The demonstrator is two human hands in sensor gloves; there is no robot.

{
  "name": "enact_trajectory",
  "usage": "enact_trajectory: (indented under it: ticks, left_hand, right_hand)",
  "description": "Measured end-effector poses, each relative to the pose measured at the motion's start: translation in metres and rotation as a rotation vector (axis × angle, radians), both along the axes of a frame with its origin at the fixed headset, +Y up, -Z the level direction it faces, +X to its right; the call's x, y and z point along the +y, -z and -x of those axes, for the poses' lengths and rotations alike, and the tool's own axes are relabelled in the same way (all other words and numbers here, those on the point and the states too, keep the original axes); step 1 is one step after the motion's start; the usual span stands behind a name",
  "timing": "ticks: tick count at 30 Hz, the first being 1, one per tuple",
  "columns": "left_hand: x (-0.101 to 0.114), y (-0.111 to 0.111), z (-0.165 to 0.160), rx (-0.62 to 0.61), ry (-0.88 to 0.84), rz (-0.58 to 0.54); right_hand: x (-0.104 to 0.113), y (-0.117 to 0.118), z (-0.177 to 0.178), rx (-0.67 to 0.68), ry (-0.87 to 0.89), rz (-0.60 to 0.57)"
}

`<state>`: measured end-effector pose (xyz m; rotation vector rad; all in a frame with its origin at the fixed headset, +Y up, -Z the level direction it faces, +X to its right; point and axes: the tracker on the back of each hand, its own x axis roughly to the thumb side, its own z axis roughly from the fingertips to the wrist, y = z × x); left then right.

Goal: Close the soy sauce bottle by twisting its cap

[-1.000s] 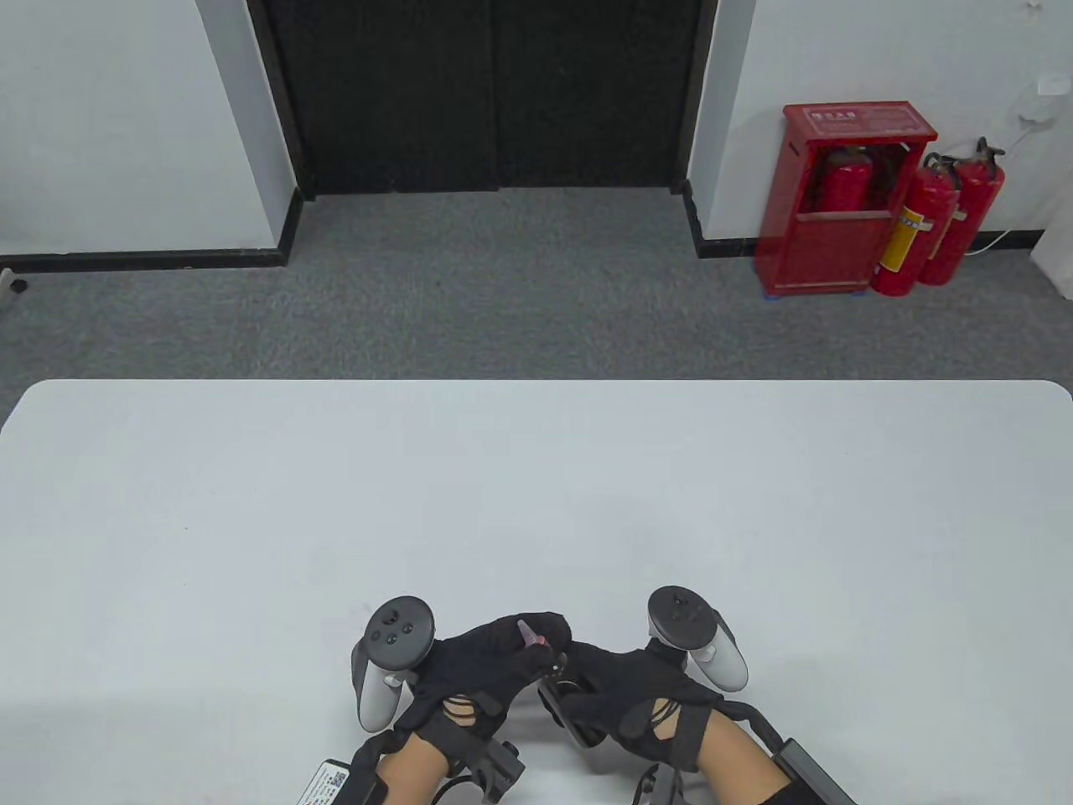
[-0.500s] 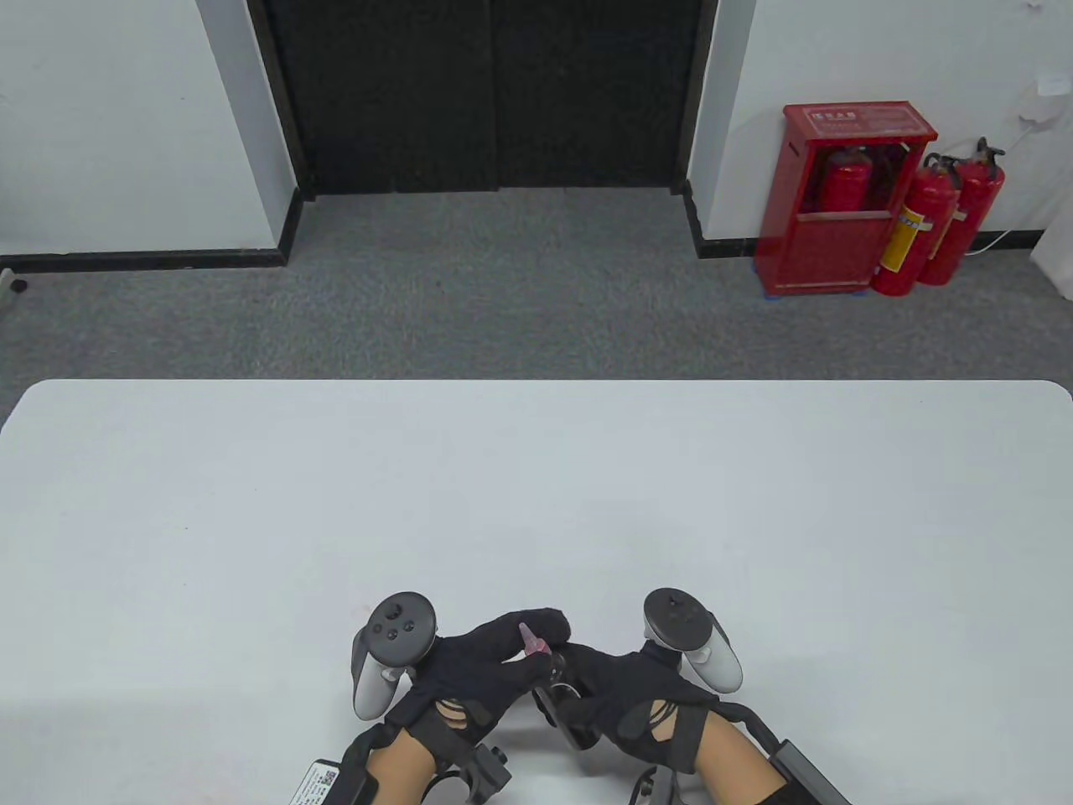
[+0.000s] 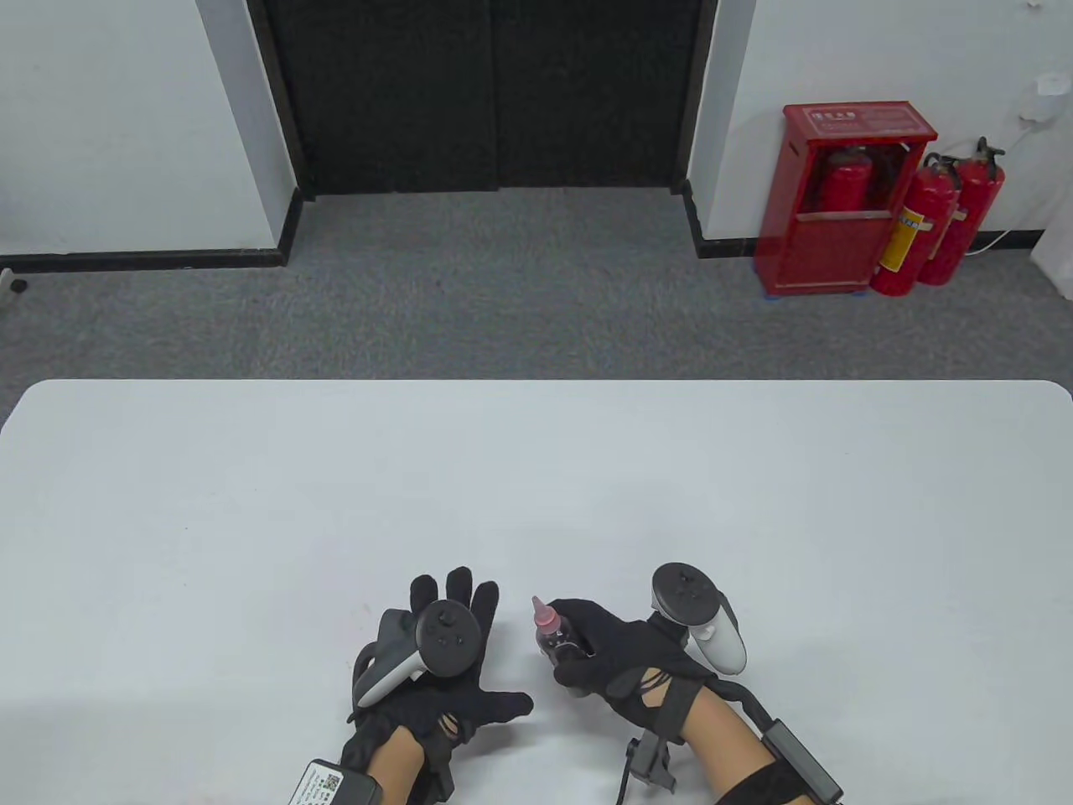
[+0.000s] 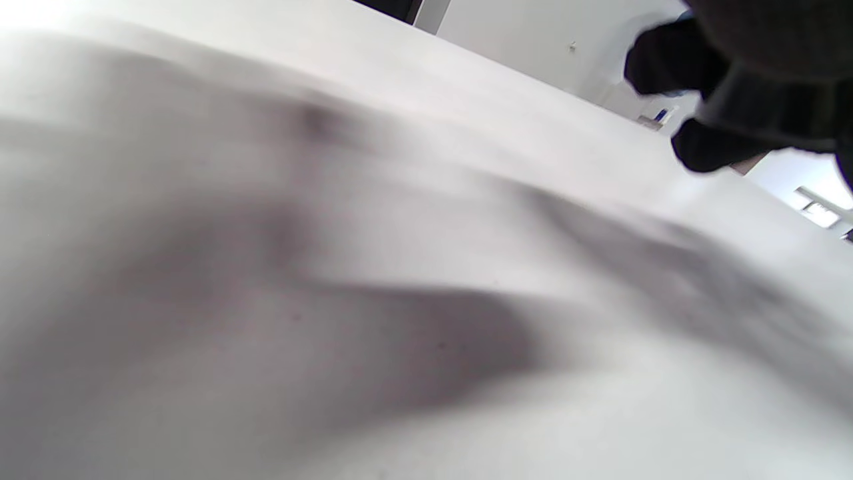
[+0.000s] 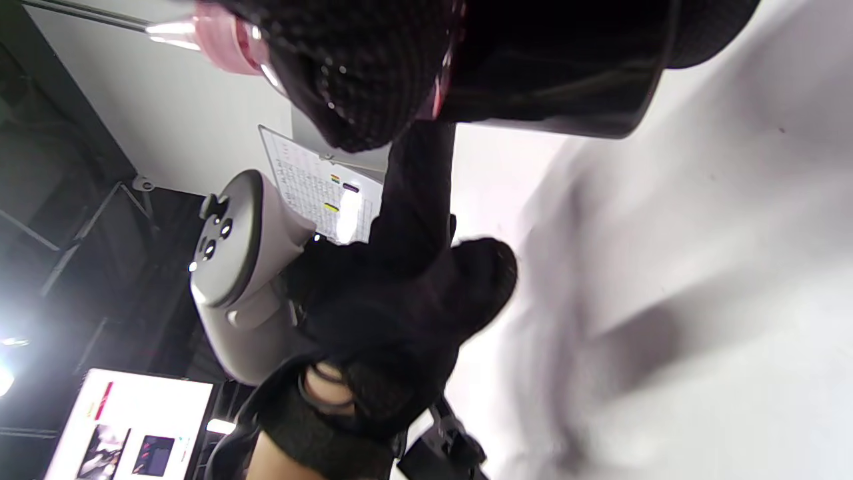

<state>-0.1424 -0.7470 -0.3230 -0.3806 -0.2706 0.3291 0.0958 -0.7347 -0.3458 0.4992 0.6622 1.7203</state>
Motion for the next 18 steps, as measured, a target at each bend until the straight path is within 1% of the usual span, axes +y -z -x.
enact_trajectory:
  ticks: [3,6,7,10,11,13,18]
  left_hand:
    - [-0.002,0.001,0.003,0.033,0.035,0.020]
    - [-0.004,0.003,0.009,0.063,0.024,0.064]
    - [-0.004,0.003,0.011,0.071,0.022,0.069]
    - [-0.005,0.005,0.018,0.095,0.026,0.079]
    - [-0.005,0.006,0.020,0.101,0.027,0.085]
    - [-0.006,0.007,0.022,0.111,0.024,0.093]
    - [-0.009,0.009,0.025,0.112,0.011,0.116]
  right_hand:
    - [0.004,0.020,0.006,-0.065,-0.019,0.006]
    - [0.003,0.048,0.012,-0.179,-0.002,0.042]
    - [0.003,0.053,0.014,-0.211,-0.003,0.044]
    - [0.000,0.072,0.020,-0.326,-0.084,0.033]
    - [-0.004,0.080,0.022,-0.374,-0.111,0.042]
    - [-0.011,0.089,0.024,-0.432,-0.142,0.067]
    - [-0.029,0.098,0.025,-0.530,-0.230,0.091]
